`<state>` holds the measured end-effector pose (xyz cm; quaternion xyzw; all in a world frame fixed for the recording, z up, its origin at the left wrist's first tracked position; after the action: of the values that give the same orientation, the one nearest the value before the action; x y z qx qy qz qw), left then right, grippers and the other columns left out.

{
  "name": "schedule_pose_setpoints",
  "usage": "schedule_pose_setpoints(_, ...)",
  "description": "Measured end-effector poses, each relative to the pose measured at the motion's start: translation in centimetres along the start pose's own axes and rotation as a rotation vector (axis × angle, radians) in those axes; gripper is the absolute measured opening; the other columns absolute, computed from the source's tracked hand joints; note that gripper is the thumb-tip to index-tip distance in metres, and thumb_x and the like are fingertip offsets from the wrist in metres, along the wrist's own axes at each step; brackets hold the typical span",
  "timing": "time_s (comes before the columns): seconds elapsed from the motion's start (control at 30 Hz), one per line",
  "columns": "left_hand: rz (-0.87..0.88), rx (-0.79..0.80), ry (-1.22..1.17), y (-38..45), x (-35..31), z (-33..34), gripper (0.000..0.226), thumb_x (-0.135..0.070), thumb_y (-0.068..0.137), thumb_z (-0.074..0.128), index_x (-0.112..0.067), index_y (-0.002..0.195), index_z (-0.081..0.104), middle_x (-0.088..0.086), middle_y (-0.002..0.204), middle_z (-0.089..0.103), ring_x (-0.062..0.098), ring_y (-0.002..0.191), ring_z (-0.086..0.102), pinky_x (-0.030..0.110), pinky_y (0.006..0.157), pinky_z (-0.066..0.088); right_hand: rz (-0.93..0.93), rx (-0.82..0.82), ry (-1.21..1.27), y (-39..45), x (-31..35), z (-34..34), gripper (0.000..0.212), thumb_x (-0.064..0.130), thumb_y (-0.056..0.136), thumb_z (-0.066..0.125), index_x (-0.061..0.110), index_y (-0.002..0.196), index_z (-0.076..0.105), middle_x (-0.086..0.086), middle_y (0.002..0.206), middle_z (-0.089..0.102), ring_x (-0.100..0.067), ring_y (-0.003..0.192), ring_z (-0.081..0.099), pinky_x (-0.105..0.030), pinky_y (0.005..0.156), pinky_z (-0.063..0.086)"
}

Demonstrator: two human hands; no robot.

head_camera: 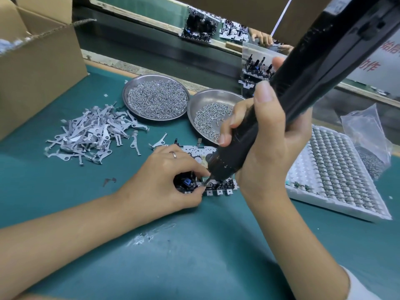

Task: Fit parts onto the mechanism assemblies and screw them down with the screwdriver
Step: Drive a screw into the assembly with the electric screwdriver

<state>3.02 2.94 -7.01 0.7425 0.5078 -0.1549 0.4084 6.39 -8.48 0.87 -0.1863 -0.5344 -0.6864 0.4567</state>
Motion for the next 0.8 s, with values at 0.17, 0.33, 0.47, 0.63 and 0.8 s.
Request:
schedule_pose_setpoints(0.17, -0.011, 0.006, 0.000, 0.0, 0.0, 0.0, 0.020, -0.023, 0.066, 0.073, -0.018, 0.085, 0.075, -0.014, 0.078, 0.067, 0.005, 0.080, 0.053, 0.023, 0.085, 0.042, -0.035, -0.047, -0.033, 0.6, 0.3, -1.0, 0.016, 0.020, 0.082, 0.057, 0.018, 0.093, 0.045, 0.005, 0.048, 0.048, -0.014, 0.035, 0.044, -0.021, 0.042, 0.038)
schedule_pose_setpoints(0.33, -0.003, 0.006, 0.029, -0.1, -0.1, 0.0, 0.020, -0.023, 0.066, 0.073, -0.017, 0.085, 0.076, -0.012, 0.077, 0.068, 0.011, 0.078, 0.057, 0.026, 0.086, 0.043, 0.094, -0.048, -0.067, 0.6, -1.2, -0.9, 0.011, 0.013, 0.086, 0.055, 0.019, 0.090, 0.046, 0.001, 0.046, 0.045, -0.018, 0.033, 0.041, -0.021, 0.041, 0.035)
schedule_pose_setpoints(0.47, 0.013, -0.001, 0.033, -0.1, -0.2, 0.0, 0.020, -0.022, 0.066, 0.073, -0.017, 0.085, 0.075, -0.010, 0.077, 0.068, 0.013, 0.078, 0.057, 0.027, 0.085, 0.043, 0.097, -0.029, -0.065, 0.6, -1.1, -0.9, 0.011, 0.012, 0.087, 0.054, 0.020, 0.088, 0.046, 0.001, 0.045, 0.044, -0.017, 0.033, 0.040, -0.023, 0.041, 0.035)
schedule_pose_setpoints(0.63, 0.048, -0.007, 0.038, 0.0, -0.3, -0.1, 0.023, -0.021, 0.066, 0.073, -0.016, 0.088, 0.075, -0.008, 0.079, 0.069, 0.016, 0.079, 0.061, 0.031, 0.085, 0.043, 0.094, -0.005, -0.130, 0.8, -0.9, -1.3, 0.025, 0.022, 0.082, 0.065, 0.016, 0.097, 0.046, -0.002, 0.059, 0.054, -0.019, 0.046, 0.053, -0.028, 0.049, 0.046)
schedule_pose_setpoints(0.8, 0.018, -0.077, -0.066, 0.2, -0.3, -1.0, 0.033, -0.038, 0.072, 0.069, -0.019, 0.099, 0.072, -0.016, 0.083, 0.066, 0.002, 0.079, 0.057, 0.030, 0.085, 0.045, -0.208, -0.204, -0.388, -1.1, 0.5, -4.6, 0.035, 0.017, 0.087, 0.053, 0.012, 0.119, 0.039, -0.003, 0.090, 0.047, -0.006, 0.084, 0.051, -0.020, 0.080, 0.042)
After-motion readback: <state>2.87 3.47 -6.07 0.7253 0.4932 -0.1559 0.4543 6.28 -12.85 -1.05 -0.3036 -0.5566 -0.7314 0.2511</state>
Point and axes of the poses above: each hand's wrist, its own y-axis towards the middle knuckle, its own z-axis out of the palm, x = y × z, the point moved 6 cm from there along y, towards the middle knuckle
